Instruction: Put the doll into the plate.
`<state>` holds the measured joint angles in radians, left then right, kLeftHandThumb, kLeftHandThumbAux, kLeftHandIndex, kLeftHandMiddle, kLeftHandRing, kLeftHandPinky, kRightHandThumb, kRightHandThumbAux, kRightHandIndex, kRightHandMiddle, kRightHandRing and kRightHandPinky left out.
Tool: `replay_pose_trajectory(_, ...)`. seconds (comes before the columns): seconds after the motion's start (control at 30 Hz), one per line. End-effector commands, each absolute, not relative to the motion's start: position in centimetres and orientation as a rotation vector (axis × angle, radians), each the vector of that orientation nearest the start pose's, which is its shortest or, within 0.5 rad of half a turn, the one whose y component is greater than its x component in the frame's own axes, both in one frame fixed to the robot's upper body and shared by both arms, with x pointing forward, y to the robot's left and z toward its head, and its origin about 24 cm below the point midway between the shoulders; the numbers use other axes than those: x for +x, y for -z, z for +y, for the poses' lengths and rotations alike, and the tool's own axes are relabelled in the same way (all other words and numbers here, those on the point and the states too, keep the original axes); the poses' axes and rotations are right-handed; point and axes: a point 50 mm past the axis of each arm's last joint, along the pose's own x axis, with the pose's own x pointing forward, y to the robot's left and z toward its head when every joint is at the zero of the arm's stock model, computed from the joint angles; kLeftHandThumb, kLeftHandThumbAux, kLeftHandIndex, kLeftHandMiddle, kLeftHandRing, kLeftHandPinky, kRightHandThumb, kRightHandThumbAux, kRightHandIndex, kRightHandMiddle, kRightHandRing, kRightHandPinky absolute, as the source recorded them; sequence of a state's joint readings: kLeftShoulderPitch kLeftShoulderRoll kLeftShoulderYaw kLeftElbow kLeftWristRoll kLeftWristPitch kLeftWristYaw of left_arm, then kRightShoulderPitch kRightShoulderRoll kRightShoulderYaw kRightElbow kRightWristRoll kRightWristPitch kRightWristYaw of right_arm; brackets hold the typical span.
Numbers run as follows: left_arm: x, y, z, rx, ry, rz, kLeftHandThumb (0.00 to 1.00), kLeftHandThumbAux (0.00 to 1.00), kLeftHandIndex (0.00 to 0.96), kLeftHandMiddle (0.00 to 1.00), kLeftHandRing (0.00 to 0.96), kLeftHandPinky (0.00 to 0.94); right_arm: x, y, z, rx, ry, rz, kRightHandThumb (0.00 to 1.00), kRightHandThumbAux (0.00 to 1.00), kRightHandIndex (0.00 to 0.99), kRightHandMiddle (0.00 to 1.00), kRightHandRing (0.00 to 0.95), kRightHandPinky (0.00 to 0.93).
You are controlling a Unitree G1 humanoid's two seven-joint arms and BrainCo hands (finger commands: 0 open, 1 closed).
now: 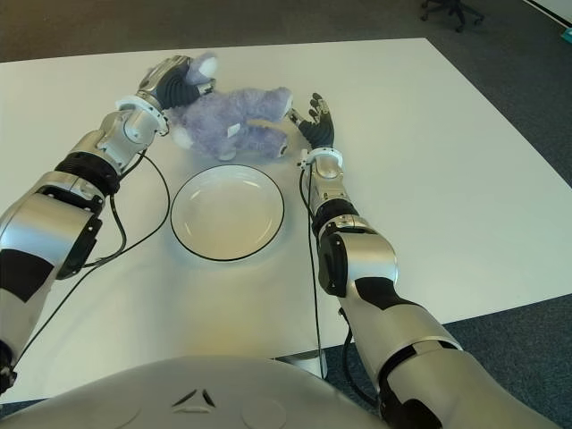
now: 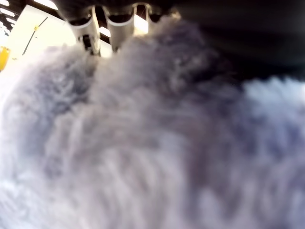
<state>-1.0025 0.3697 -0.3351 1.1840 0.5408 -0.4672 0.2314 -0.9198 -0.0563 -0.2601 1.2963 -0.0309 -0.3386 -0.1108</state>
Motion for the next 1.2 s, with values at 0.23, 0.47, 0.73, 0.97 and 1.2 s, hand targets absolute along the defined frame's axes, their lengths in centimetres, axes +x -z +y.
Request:
replay_pose_trajectory(0.23,39.99,-13.28,15.92,1.077,0.098,-0.345,0.442,0.501,0.704,0.801,0.801,0.813,37.05,-3.16,-13.78,0.044,0.102,0.211,0.337,0.786,0.06,0.0,0.0,0.0)
replay_pose_trajectory(0.47,40.06,-13.15,16.24,1.042,0.069,-0.319,0.61,0.638,0.781,0.855,0.856,0.879,37.03,-3.16,-13.83,0.049,0.108,0.207,0.35,0.788,0.065,0.0,0.0,0.0)
replay_pose_trajectory(0.73,40.55,-13.1,16.27,0.972,0.009,-0.219,0.725,0.676,0.83,0.877,0.882,0.878,37.04,-3.16,-13.9,0.048,0.105,0.208,0.356,0.794,0.05,0.001,0.0,0.0)
replay_pose_trajectory(0.97,40.73,-13.01,16.26,0.952,-0.009,-0.169,0.796,0.669,0.847,0.889,0.89,0.89,37.05,-3.18,-13.94,0.049,0.103,0.207,0.355,0.8,0.052,0.002,0.0,0.0)
replay_pose_trajectory(1.2,40.82,-13.06,16.23,0.967,-0.022,-0.151,0.837,0.665,0.848,0.892,0.892,0.89,37.05,-3.18,-13.92,0.058,0.1,0.207,0.358,0.794,0.056,0.0,0.0,0.0)
